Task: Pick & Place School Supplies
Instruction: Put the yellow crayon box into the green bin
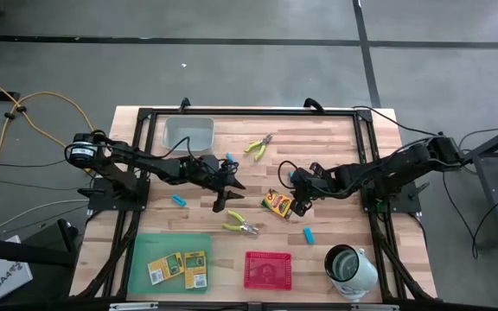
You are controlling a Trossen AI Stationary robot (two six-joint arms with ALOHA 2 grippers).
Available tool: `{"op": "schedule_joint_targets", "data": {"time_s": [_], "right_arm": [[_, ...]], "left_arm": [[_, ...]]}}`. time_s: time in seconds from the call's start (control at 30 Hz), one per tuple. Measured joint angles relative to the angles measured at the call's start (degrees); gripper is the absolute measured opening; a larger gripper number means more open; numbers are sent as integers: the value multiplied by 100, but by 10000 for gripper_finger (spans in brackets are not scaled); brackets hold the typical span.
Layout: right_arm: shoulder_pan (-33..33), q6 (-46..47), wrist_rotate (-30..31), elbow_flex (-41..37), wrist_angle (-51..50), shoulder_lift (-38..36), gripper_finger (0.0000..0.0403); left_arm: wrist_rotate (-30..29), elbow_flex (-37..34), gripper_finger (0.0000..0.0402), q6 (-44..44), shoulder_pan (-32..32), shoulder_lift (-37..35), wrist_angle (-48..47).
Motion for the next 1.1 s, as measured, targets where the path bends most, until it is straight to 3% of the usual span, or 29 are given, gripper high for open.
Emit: {"op": "schedule_joint_targets", "data": {"time_s": [1.1], "right_arm": [[112,210,-20,0,-62,-2,118]], "left_arm": [[155,0,148,-177,-53,-2,-20]]}}
